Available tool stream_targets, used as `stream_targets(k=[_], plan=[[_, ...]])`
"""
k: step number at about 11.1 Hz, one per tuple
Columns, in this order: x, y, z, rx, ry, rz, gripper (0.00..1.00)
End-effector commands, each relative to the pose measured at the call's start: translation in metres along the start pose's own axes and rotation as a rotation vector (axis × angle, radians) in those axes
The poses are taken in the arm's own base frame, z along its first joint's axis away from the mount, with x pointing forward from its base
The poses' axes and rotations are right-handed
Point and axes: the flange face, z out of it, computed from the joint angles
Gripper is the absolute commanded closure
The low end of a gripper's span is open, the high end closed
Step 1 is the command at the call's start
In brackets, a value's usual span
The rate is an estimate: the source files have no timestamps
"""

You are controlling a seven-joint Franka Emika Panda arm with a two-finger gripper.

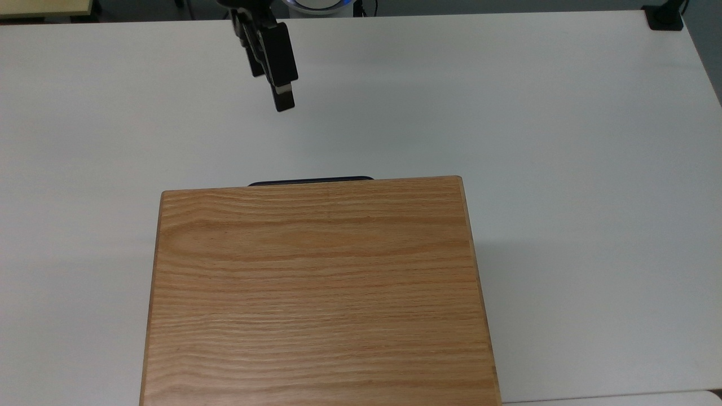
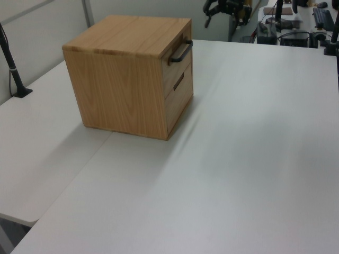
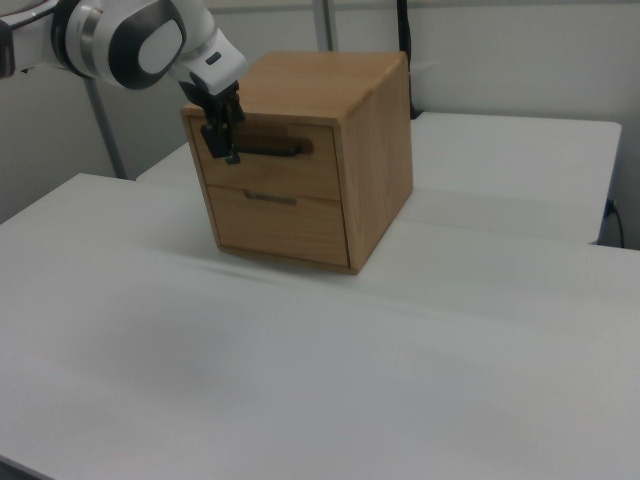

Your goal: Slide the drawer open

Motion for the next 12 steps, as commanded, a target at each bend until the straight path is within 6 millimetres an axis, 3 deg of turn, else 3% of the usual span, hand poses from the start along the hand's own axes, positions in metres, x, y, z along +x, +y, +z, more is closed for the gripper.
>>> stream_targets(k=[1,2,5,7,10,12], plan=[[-0.004,-0.005,0.014,0.072,-0.054,0.126,0.01],[-0.009,-0.012,0.018,0.106,-0.058,0.134,0.04],[-0.007,-0.026,0.062,0.183,-0.002,0.178,0.14],[-0.012,-0.034,0.085,0.224,0.028,0.165,0.29],[-0.013,-0.033,0.096,0.219,0.032,0.163,0.43],[-0.017,-0.034,0.102,0.212,0.027,0.157,0.6]])
